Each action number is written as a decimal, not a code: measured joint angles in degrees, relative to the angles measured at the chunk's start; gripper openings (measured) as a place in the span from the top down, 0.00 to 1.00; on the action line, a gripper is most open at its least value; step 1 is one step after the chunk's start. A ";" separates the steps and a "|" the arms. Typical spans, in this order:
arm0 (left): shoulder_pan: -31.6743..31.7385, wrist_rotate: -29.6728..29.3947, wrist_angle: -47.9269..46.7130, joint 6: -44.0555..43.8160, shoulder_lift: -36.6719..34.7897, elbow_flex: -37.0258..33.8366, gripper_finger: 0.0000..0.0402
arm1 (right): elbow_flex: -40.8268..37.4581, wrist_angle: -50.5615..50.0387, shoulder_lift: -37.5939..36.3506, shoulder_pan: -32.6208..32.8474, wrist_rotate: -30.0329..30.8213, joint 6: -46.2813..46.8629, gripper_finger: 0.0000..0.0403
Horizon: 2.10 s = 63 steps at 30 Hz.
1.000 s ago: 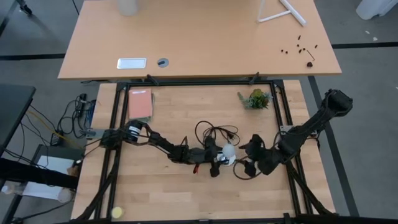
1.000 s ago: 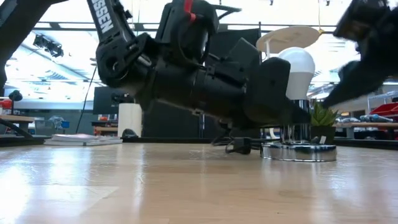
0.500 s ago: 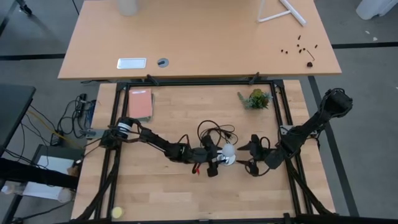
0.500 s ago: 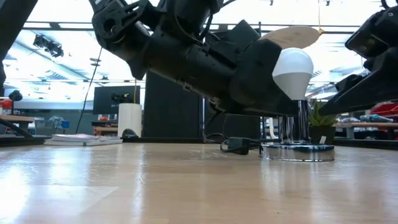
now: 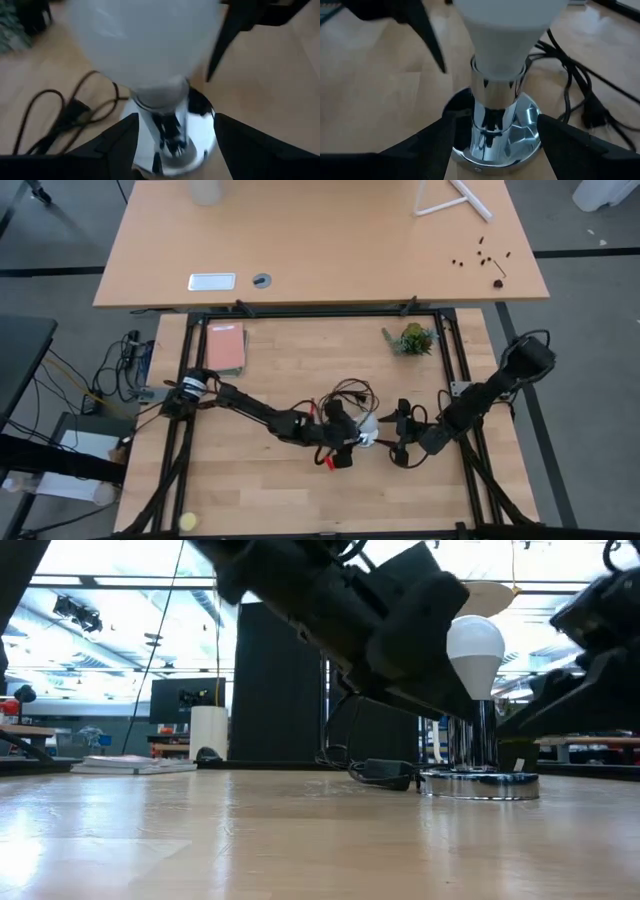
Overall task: Screw lightbulb
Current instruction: Insert the white lightbulb into the silver lamp
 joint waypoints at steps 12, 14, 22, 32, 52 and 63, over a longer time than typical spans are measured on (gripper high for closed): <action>-2.69 -6.86 -19.19 -3.54 0.00 9.92 0.35 | 0.13 27.61 18.97 -1.40 0.24 -4.12 0.29; -3.23 -7.45 -21.34 -3.99 0.00 10.84 0.35 | 0.47 30.06 20.76 -2.26 0.34 -4.44 0.29; -3.81 -9.18 -20.70 -6.08 0.00 10.99 0.35 | 2.16 31.13 24.51 -5.51 -0.16 -5.08 0.30; -3.81 -11.19 -18.76 -7.23 0.00 10.99 0.35 | 2.32 32.45 24.31 -5.79 -1.57 -7.08 0.45; -3.83 -11.08 -43.39 -8.01 -0.28 21.94 0.35 | 2.29 32.06 24.25 -6.21 -1.68 -7.50 0.54; -2.23 -3.66 -46.62 -1.27 -0.30 28.72 0.35 | 2.29 31.60 24.23 -6.21 -1.66 -7.79 0.54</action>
